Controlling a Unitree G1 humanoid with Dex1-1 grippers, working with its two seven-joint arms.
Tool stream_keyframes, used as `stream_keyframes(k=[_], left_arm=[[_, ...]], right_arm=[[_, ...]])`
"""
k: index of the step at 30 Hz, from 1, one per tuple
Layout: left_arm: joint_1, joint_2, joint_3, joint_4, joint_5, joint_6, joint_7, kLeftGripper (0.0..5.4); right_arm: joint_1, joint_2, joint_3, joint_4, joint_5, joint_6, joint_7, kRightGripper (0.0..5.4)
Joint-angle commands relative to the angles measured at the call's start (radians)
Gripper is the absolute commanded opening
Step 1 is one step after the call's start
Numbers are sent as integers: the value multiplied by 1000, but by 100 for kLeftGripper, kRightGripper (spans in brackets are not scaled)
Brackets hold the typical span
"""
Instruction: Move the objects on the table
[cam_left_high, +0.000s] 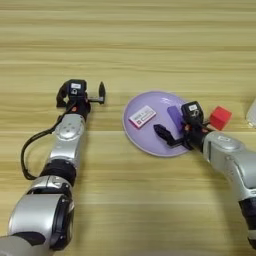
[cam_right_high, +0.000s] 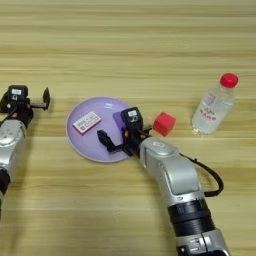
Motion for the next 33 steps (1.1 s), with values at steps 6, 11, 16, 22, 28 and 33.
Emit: stream_keyframes(k=[6,11,16,22,28,33], left_arm=[[11,-10,-5,-21,-3,19,6,540],[11,-12,-6,-25,-2,21,8,540],[11,-14,-6,-28,-1,22,9,540],[11,-15,-6,-29,-1,23,10,540],[11,-18,-7,-31,0,23,13,540],[11,-19,-7,-33,0,23,14,540]], right_arm=[[0,10,21,31,15,43,31,538],[1,8,36,34,10,39,40,538],[5,-3,47,37,-1,34,47,538],[13,-43,89,31,-38,33,57,538],[14,-61,111,51,-58,32,69,538],[14,-64,114,65,-63,27,71,523]])
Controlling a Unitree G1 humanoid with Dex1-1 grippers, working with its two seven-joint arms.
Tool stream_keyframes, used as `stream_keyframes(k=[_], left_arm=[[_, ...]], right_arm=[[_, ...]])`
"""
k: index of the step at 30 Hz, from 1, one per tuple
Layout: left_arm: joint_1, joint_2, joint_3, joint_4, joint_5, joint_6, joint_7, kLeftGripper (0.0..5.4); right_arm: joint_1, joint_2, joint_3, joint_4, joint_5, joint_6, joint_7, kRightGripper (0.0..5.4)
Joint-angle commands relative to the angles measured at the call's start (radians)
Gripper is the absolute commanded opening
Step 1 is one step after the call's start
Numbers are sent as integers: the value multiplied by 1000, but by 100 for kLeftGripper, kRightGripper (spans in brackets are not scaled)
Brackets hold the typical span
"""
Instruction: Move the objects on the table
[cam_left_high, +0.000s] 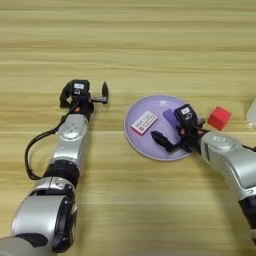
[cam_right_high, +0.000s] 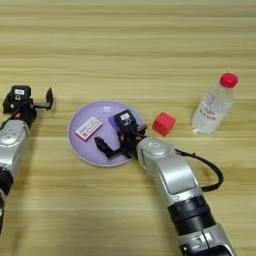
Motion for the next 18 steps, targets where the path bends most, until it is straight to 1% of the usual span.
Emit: stream_keyframes(k=[1,6,7,11,18], left_arm=[[5,0,-4,-11,0,15,9,540],[3,0,-5,-9,1,17,11,540],[3,0,-5,-9,1,17,12,540],[3,0,-5,-9,0,18,12,540],[1,-1,-5,-6,-1,17,14,540]], right_arm=[[33,-10,15,52,-10,40,9,514],[32,-5,8,60,0,47,13,457],[33,-3,7,61,2,49,13,439],[43,-4,14,46,5,58,17,393],[40,-6,19,65,-5,51,23,308]])
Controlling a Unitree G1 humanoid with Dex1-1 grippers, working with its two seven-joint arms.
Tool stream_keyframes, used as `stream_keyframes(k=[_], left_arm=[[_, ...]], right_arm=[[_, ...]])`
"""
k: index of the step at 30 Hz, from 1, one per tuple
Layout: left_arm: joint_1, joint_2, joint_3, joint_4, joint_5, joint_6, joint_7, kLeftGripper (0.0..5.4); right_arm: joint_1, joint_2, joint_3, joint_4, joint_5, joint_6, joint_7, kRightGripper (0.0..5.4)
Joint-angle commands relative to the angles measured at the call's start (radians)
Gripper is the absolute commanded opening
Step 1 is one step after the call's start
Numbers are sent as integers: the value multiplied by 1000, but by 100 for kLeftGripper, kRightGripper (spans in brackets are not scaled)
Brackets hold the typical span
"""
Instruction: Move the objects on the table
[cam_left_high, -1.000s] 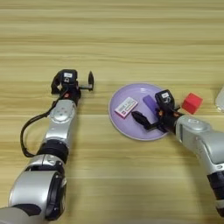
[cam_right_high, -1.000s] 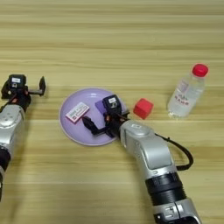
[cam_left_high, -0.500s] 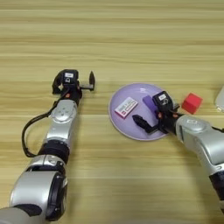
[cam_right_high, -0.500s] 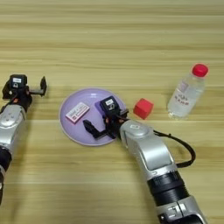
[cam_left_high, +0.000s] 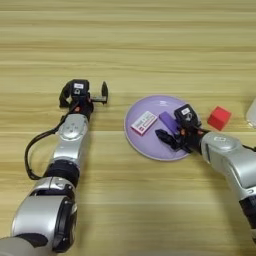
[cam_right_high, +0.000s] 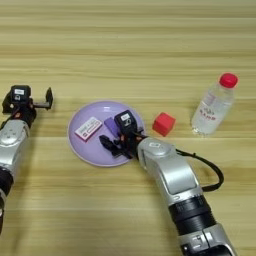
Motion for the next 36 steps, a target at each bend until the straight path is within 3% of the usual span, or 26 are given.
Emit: stream_keyframes(k=[1,14,23,36], left_arm=[[1,-1,-5,-4,-1,13,5,540],[-1,-1,-5,-3,-1,13,5,540],[0,0,-5,-4,-1,13,5,540],[-1,1,-5,-3,-1,12,4,540]], right_arm=[[41,-5,21,53,-6,52,9,292],[44,-1,17,54,-3,49,8,144],[45,-13,-34,-73,5,50,-16,142],[30,-70,-242,-232,26,42,-76,142]])
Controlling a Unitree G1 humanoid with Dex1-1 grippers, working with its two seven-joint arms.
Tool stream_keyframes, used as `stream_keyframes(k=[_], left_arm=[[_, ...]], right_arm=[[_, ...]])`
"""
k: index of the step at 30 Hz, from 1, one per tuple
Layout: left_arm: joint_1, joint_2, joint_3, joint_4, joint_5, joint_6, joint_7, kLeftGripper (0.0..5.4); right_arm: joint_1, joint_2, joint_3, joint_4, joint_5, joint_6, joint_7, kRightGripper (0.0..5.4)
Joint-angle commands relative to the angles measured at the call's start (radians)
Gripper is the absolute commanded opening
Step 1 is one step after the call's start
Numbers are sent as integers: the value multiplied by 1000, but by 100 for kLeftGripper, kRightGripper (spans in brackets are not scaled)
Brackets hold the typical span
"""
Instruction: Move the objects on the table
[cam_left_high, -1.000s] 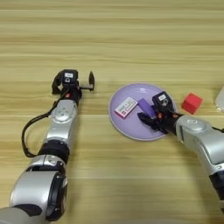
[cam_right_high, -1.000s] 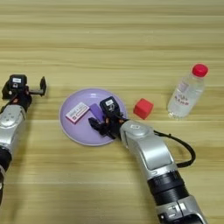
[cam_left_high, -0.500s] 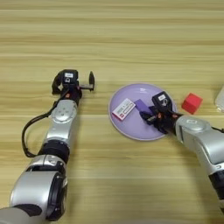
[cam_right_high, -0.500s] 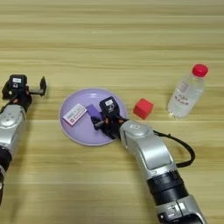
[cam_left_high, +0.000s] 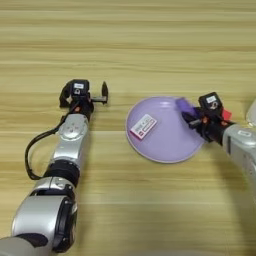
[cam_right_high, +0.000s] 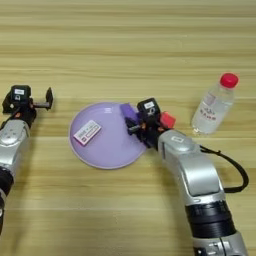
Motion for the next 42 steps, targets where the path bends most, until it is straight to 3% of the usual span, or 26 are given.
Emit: stream_keyframes(k=[1,11,27,42], left_arm=[[-1,2,-4,-3,-1,11,3,540],[-1,2,-5,-4,0,11,4,540],[-1,2,-4,0,1,8,5,540],[-4,3,-4,4,0,8,5,540]], right_arm=[[-5,-26,-62,-37,10,-3,-17,142],[36,-97,-215,-16,16,-39,-37,142],[51,-111,-205,194,6,-132,-34,142],[44,-116,-204,229,9,-152,-34,142]])
